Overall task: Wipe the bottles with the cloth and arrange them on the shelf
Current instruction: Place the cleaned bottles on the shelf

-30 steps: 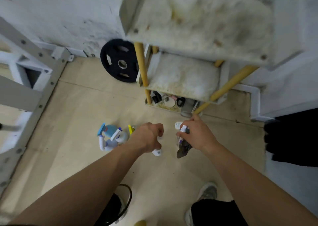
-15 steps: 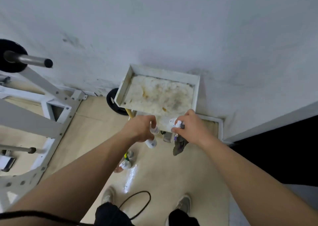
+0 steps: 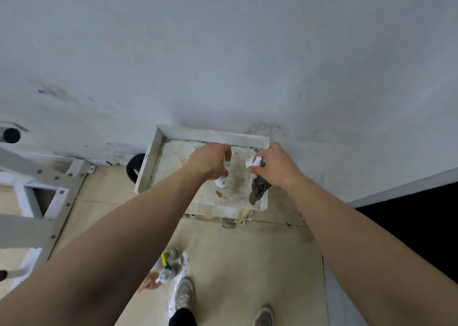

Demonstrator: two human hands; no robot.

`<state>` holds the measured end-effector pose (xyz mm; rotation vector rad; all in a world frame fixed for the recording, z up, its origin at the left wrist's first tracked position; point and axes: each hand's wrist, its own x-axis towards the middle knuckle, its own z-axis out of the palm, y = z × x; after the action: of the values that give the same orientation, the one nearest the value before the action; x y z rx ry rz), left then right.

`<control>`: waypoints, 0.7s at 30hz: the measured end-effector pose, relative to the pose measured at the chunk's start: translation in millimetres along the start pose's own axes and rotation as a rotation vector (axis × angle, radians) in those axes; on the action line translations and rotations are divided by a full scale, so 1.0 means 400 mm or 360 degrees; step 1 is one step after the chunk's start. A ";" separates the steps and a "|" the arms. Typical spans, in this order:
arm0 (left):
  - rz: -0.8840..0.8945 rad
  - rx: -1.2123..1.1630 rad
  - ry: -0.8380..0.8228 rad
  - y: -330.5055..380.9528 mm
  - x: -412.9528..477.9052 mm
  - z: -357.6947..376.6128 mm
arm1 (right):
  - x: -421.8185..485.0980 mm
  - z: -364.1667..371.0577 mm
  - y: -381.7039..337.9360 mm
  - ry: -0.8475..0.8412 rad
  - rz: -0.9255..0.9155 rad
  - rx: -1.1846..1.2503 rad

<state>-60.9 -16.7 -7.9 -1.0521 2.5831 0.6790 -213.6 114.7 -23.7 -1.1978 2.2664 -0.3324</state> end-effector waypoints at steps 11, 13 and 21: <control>0.0129 0.0181 -0.0096 -0.010 0.244 0.065 | 0.232 0.054 0.024 -0.0116 0.0089 -0.0167; 0.0147 0.0227 -0.0071 0.002 0.266 0.071 | 0.258 0.054 0.021 -0.0107 0.0085 -0.0222; 0.0148 0.0137 0.0066 -0.004 0.267 0.111 | 0.250 0.076 0.045 0.0068 0.0067 -0.0131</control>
<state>-131.5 -57.3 -90.3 -0.9344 2.6848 0.5671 -253.7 44.1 -92.2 -1.1930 2.3589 -0.2529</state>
